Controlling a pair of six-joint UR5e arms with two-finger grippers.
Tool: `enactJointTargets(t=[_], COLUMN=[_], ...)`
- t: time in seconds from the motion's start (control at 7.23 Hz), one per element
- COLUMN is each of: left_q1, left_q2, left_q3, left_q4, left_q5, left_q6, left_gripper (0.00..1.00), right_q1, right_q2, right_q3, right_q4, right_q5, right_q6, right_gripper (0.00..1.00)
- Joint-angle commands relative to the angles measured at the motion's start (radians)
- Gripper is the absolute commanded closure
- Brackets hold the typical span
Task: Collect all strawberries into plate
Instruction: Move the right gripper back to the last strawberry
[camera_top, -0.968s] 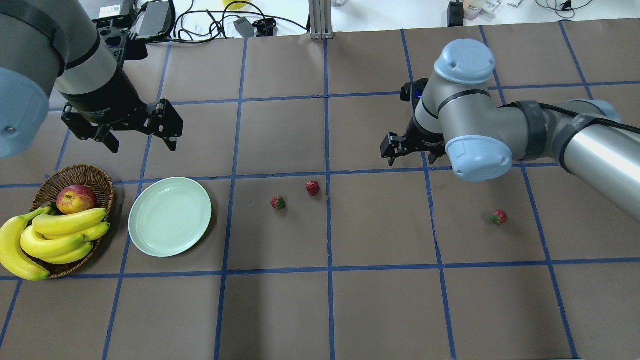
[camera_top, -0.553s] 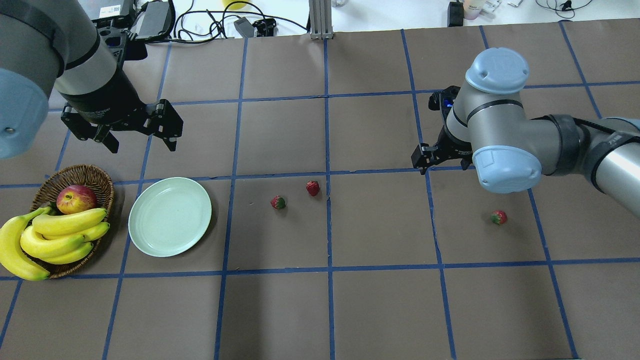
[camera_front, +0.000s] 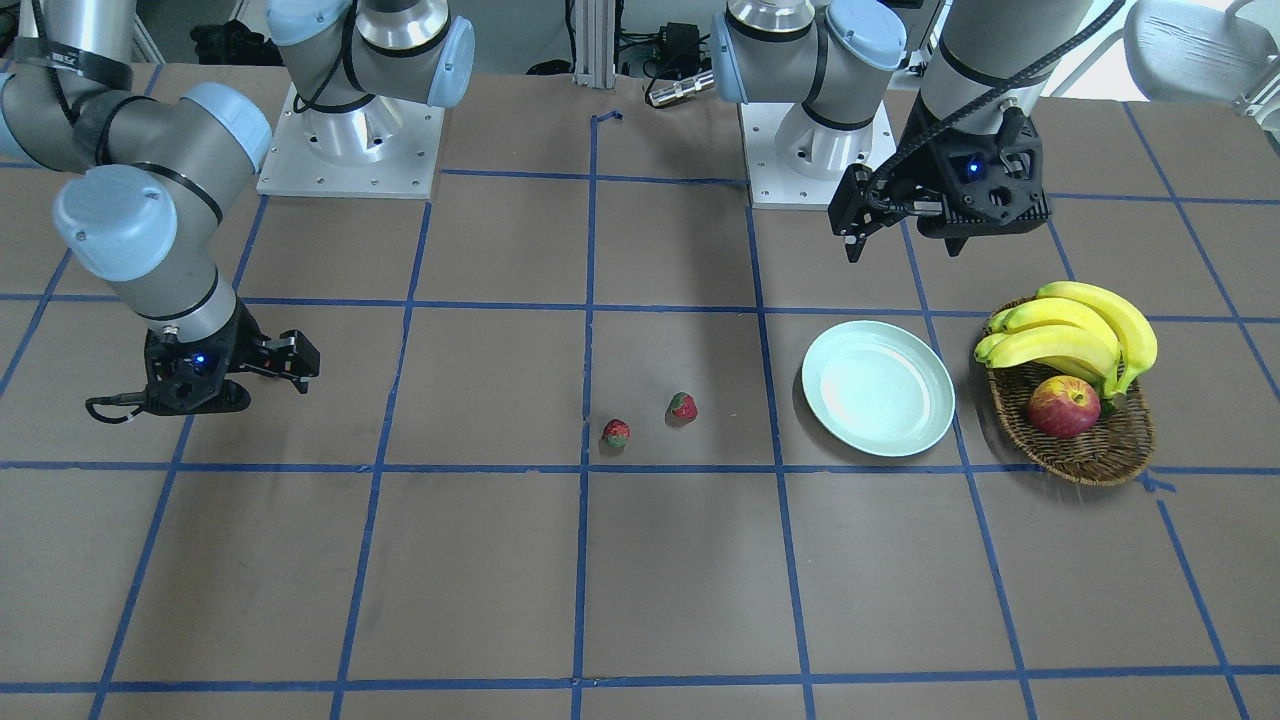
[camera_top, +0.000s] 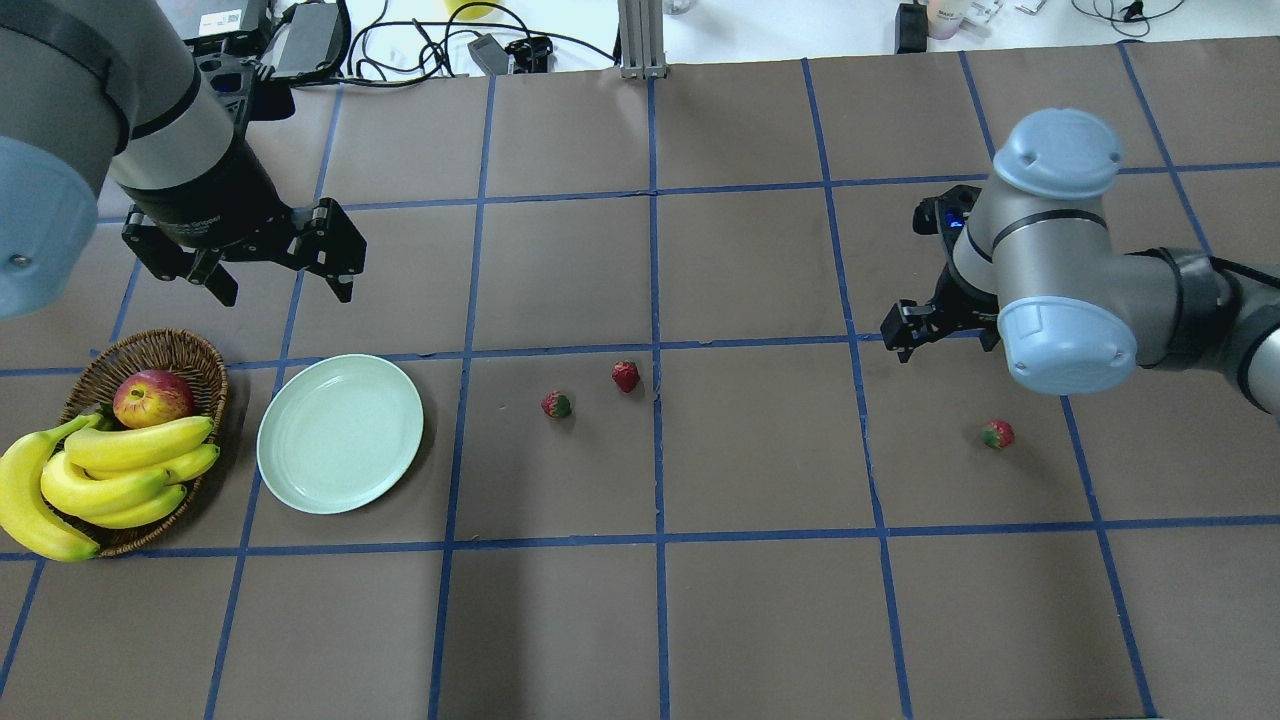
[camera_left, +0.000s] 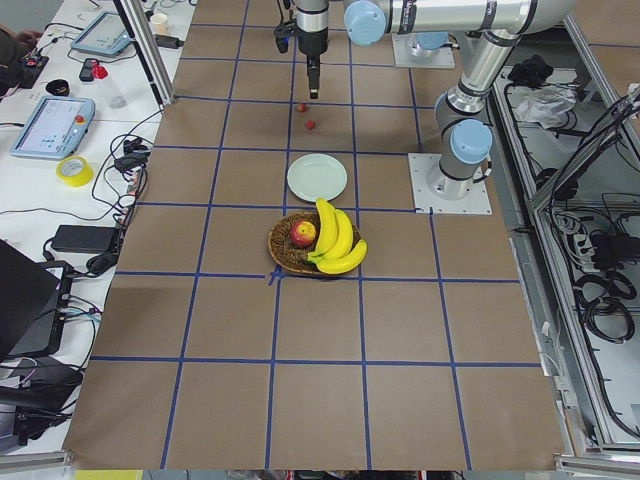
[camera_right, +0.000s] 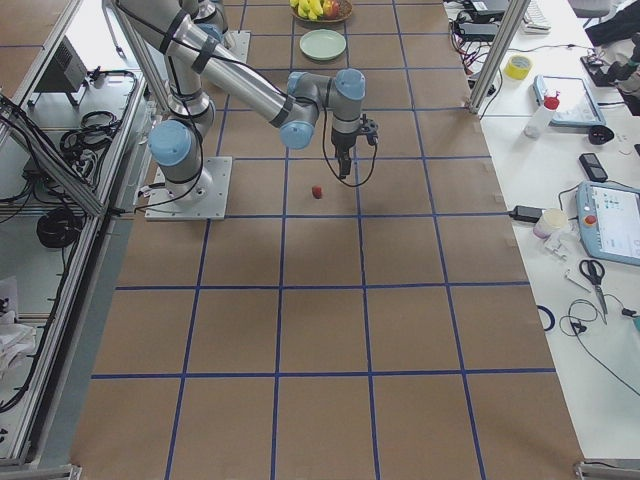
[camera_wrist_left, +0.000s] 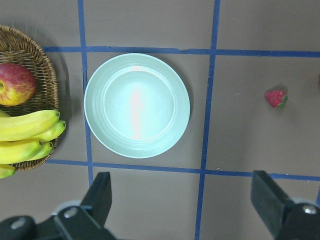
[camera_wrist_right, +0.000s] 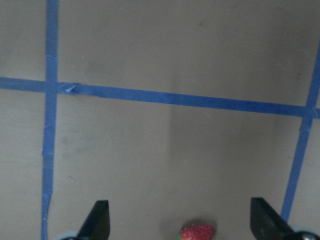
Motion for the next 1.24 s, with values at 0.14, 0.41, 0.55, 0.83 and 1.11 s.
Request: enactJointTargets(t=[0.14,0.41,0.55,0.83,1.11], left_q1=[-0.001,-0.002,-0.002,-0.002,-0.004], left_q2=[0.002,0.002,0.002,0.002,0.002], left_q3=[0.0,-0.004,-0.004,-0.004,-0.004], left_q4=[0.0,0.0,0.001,0.003,0.003], left_q5=[0.002,0.002,0.002,0.002,0.002], left_q6=[0.0,0.0,0.0,0.0,0.0], left_gripper=[0.0,0.0,0.0,0.0,0.0], right_q1=[-0.042,-0.048,-0.071,-0.131,-0.133], right_q2=[-0.014,-0.057,-0.054,-0.038,-0.025], right_q3=[0.098,0.217,0.229,0.245,0.243], right_q4=[-0.062,-0.18,-0.188,-0.188,-0.188], right_q5=[0.004,0.004,0.004,0.066,0.095], right_q6=[-0.042,-0.046,-0.066,-0.115,-0.109], right_gripper=[0.04,0.02,0.02,0.03,0.02])
